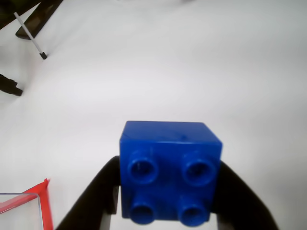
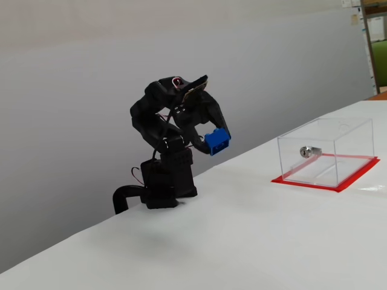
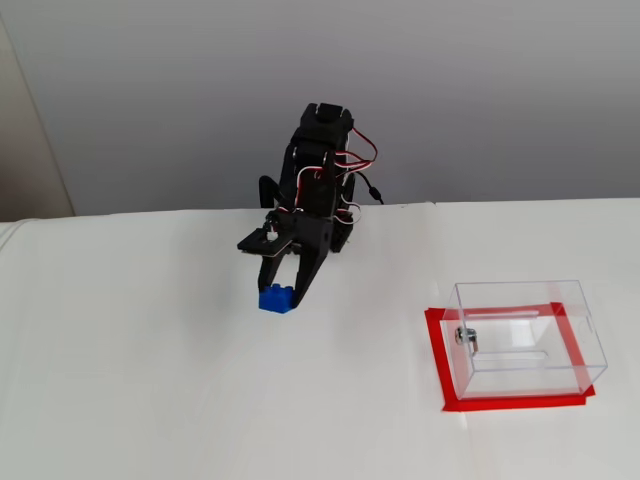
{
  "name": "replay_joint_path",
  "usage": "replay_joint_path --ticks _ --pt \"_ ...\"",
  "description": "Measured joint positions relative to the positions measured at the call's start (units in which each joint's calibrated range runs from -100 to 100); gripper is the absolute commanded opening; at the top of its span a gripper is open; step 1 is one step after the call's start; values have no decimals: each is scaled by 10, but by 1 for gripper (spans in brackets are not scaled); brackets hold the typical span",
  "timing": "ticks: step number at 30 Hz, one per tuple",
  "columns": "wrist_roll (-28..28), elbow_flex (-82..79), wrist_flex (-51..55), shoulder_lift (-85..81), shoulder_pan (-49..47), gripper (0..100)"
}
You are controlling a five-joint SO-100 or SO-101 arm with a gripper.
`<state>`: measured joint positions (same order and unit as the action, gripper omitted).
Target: Pick the blue lego brick and place it into the transparent box
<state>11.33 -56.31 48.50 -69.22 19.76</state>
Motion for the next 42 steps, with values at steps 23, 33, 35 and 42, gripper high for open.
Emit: replay_joint_path --ticks 23,33,35,42 --pt "-15 103 0 111 -362 10" --pt "-43 271 0 311 -497 10" --pt "-45 293 0 339 -519 10" --pt "-46 350 0 418 -585 10"
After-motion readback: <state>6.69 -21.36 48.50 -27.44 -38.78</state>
